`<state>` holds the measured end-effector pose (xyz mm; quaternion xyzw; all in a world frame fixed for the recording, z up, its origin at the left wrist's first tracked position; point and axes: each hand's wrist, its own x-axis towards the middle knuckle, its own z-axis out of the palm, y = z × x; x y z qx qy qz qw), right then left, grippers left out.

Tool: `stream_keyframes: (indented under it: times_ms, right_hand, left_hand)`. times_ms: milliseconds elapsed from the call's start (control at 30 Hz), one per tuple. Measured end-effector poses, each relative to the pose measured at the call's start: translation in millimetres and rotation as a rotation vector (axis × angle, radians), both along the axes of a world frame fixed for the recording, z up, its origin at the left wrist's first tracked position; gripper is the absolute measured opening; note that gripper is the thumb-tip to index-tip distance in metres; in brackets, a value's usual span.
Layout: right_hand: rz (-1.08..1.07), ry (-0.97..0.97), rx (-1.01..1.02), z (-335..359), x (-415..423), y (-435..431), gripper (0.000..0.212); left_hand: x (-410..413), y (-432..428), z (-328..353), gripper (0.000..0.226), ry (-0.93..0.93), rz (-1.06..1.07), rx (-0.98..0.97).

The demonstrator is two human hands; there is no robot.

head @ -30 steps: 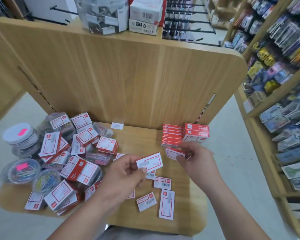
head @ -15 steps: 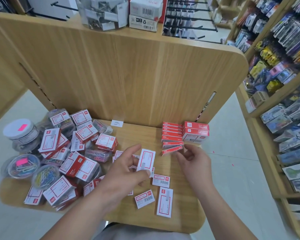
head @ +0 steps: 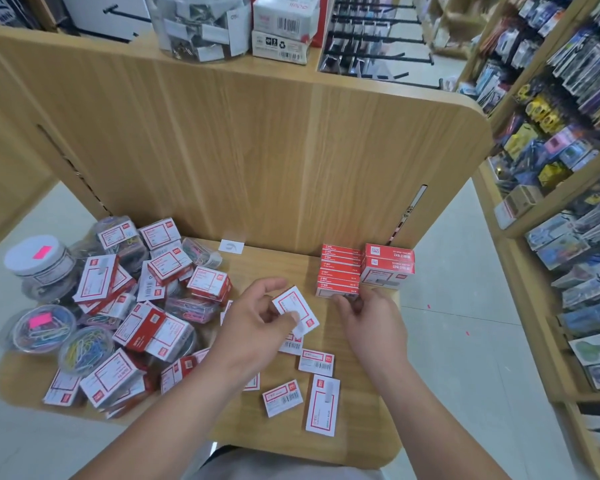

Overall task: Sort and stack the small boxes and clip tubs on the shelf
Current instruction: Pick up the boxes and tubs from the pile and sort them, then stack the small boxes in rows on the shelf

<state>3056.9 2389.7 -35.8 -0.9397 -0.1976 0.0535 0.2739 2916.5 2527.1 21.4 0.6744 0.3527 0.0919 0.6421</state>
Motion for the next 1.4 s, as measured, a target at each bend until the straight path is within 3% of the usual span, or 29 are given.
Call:
stream_keyframes:
  times_ms: [100, 200, 333, 533, 733, 933, 1167, 1400]
  right_hand:
    - [0.050, -0.013, -0.007, 1.6, -0.4, -1.0, 0.018]
    - [0.067, 0.077, 0.115, 3.4, 5.6, -11.1, 0.007]
    - [-0.020, 0.223, 0.216, 4.0, 10.9, -33.4, 0.022]
    - [0.005, 0.250, 0.223, -4.7, 5.7, -38.6, 0.018]
    - [0.088, 0.128, 0.124, -6.5, 6.5, -37.3, 0.021]
    - [0.202, -0.034, -0.059, -9.6, 5.9, -33.9, 0.032]
    - [0.201, -0.111, -0.112, -11.3, 2.3, -30.1, 0.043]
    - [0.196, -0.133, -0.111, -11.5, 2.6, -30.1, 0.042]
  left_hand:
    - [11.9, 0.8, -10.3, 0.021, 0.004, -0.027, 0.051]
    - [24.7, 3.8, -22.4, 0.016, 0.046, -0.080, 0.142]
    - [39.2, 3.6, -34.4, 0.020, 0.077, -0.189, 0.253]
    - [49.6, 7.0, -45.2, 0.013, 0.150, -0.229, 0.685]
    - [58.4, 4.5, -43.3, 0.028, 0.125, -0.167, 0.575]
    - [62.2, 17.7, -54.7, 0.011, 0.123, -0.424, 0.830]
    - [68.4, 15.0, -64.3, 0.029, 0.119, -0.501, 0.918]
    - [69.0, 20.2, -64.5, 0.036, 0.097, -0.541, 0.872]
